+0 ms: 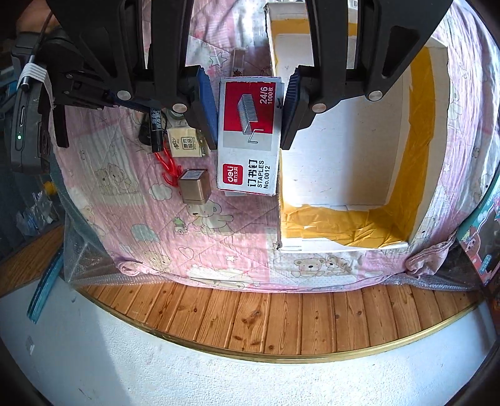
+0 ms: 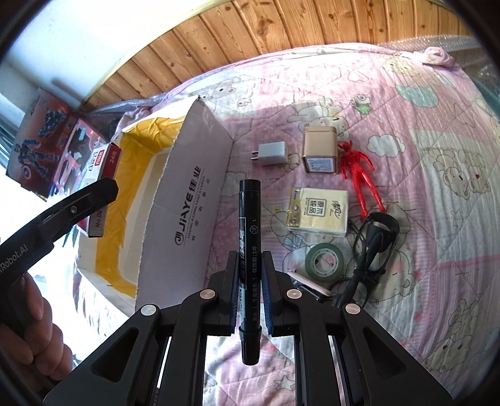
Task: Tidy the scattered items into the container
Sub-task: 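Carry the staples box and marker over the yellow-lined cardboard box with both tools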
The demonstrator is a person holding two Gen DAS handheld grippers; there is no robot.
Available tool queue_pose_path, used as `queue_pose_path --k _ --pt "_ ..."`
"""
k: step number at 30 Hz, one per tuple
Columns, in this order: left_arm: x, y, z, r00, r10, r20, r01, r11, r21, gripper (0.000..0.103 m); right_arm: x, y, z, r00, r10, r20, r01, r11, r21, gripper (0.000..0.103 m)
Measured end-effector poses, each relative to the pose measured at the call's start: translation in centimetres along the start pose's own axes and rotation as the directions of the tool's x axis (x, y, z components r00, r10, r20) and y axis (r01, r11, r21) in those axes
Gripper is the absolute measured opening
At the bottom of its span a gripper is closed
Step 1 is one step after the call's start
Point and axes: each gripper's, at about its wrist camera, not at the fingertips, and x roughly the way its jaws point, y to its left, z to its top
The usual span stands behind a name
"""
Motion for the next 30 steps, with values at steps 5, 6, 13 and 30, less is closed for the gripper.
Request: queue_pose_path --k 5,6,13,30 --pt "-1.0 1.6 -0.5 1.000 0.027 0.009 -0.027 0.999 -0.035 0.039 -0.1 2.2 0.2 1.000 0.011 -0.002 -0.011 0.998 -0.056 0.014" --pt "-1.2 2.0 -0.6 0.999 0.034 0.010 -0.033 0.999 -0.043 0.039 -0.1 2.7 0.3 1.000 0.014 -0.001 -0.014 0.998 -0.068 0.014" --pt "-1.9 4.5 -1.5 0.997 0.080 -0.001 -0.080 0.993 -0.087 0.039 -0.4 5.9 0.9 0.999 0.038 0.004 -0.038 0.990 -0.138 0.014" --pt "-3.4 8.2 -2.3 0.997 0.074 0.012 -0.070 0.978 -0.195 0.039 -0.6 12.4 1.9 0.997 0.076 -0.011 -0.076 0.958 -0.275 0.014"
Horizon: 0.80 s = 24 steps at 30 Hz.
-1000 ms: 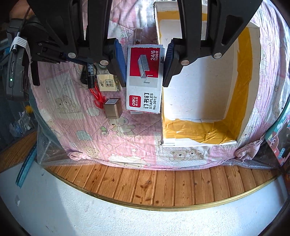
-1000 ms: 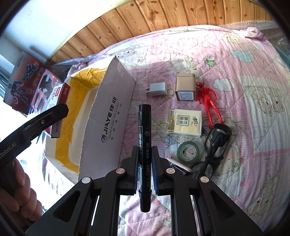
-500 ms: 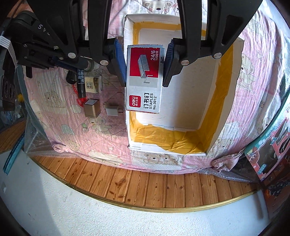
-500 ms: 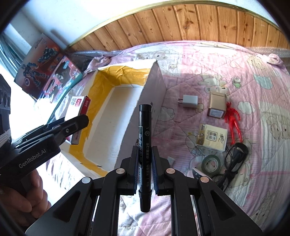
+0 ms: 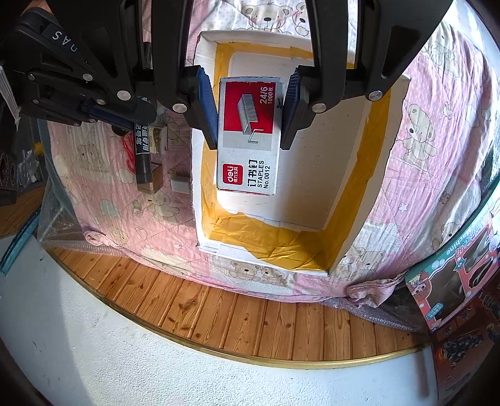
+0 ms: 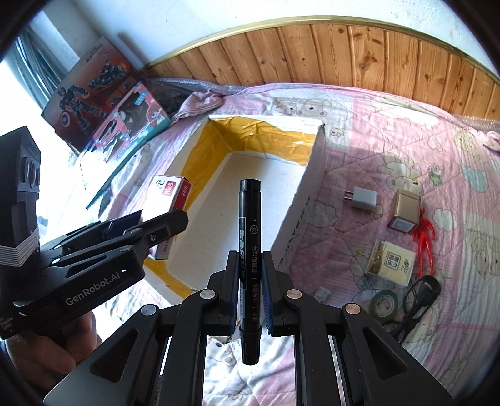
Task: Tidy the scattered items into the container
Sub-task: 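Carry the staples box and marker over the yellow-lined cardboard box with both tools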
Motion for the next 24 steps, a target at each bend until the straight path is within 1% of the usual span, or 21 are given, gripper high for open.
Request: queue_pose_path --k 13,24 --pt "0.2 3.2 -0.2 1.000 0.015 -0.010 -0.016 0.996 -0.085 0.039 2.4 3.1 1.3 0.999 0.028 -0.042 -0.031 0.997 -0.077 0.014" --pt "1.8 5.2 0.0 0.999 0.024 -0.045 -0.030 0.990 -0.134 0.039 5.3 3.3 2.5 0.996 0.029 -0.084 -0.036 0.996 -0.081 0.014"
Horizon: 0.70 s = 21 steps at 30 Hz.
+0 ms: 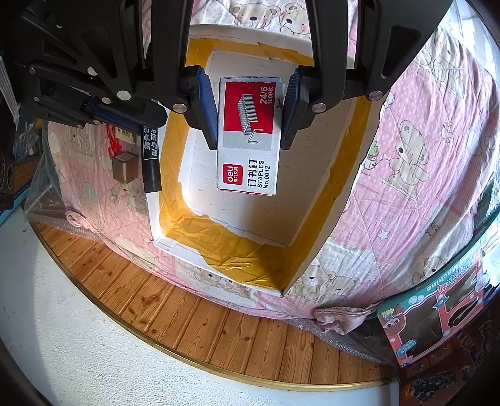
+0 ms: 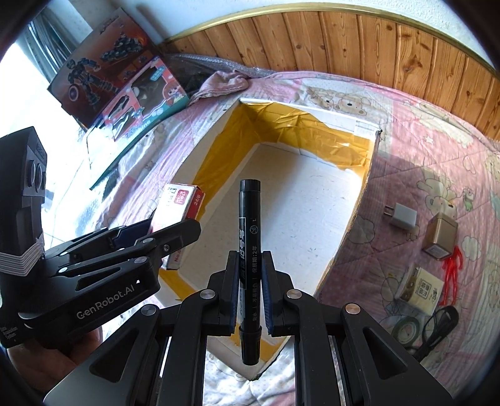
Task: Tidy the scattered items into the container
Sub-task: 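Carry the staples box and marker over the yellow-lined cardboard box with both tools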
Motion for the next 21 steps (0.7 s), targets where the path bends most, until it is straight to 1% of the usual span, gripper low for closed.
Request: queue_pose_path --k 7,14,21 --pt "1.9 0.7 1.0 1.000 0.015 -0.026 -0.015 1.000 -0.008 0.039 1.7 -1.0 1.6 1.000 -0.007 -0.017 0.008 1.000 0.018 0.014" --pt "4.4 0.8 3.1 0.999 0.025 -0.046 -0.026 1.000 -0.007 0.039 3.8 -2.7 3.8 0.999 -0.003 -0.037 0.006 0.998 0.062 0.014" --pt "7.4 1.3 5.2 0.996 0.006 -0.084 -0.007 1.000 -0.023 0.039 6.4 -4.3 5.8 0.998 -0.008 -0.069 0.014 0.995 0.095 0.014"
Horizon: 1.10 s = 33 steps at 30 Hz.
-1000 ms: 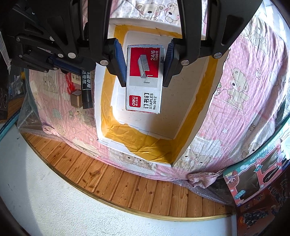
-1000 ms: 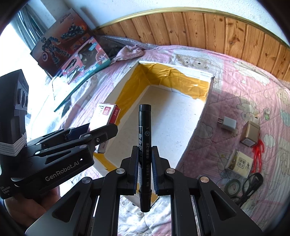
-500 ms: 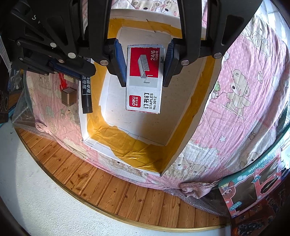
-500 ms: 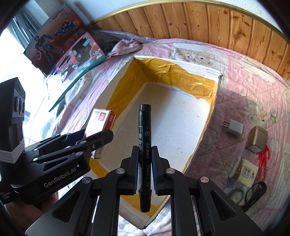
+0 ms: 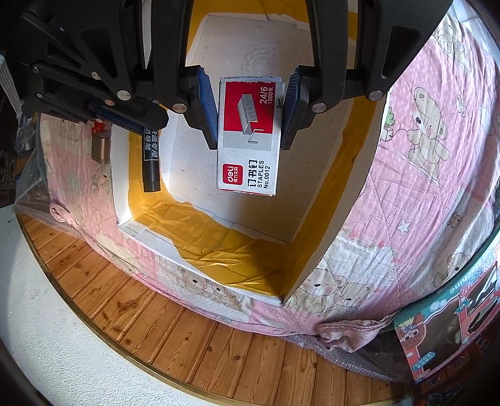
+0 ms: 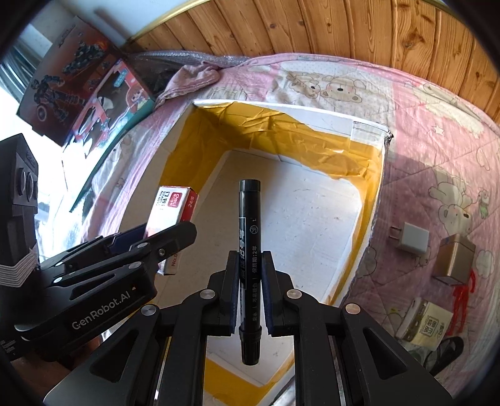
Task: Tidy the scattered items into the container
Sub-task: 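Open left tool to drop the staples box while right tool drops the marker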
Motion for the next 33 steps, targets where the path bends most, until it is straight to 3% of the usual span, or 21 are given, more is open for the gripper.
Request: queue_pose_path --k 18,22,24,29,33 --pt "7.2 -0.1 3.8 0.995 0.050 -0.087 -0.049 0.999 0.014 0.040 4.3 -2.2 4.4 0.997 -0.061 -0.052 0.063 0.997 0.044 0.015" --pt "8.2 0.4 3.8 0.991 0.078 -0.112 -0.077 0.997 0.015 0.043 3.8 -2.4 4.7 0.999 -0.031 -0.028 0.033 0.998 0.060 0.022" --pt "7.9 0.9 3.8 0.991 0.075 -0.112 -0.076 0.997 -0.002 0.051 3.4 -2.4 4.6 1.000 -0.021 -0.015 0.022 0.998 0.066 0.022" --pt "5.6 0.9 2.8 0.994 0.059 -0.097 -0.059 0.998 0.001 0.051 0.2 -1.6 3.3 0.999 0.023 0.033 -0.024 0.998 0.057 0.023" --pt "1.8 0.7 0.7 0.997 0.069 -0.045 -0.067 0.997 0.034 0.056 -3.3 -0.3 0.2 0.996 0.050 0.068 -0.049 0.999 -0.012 0.026"
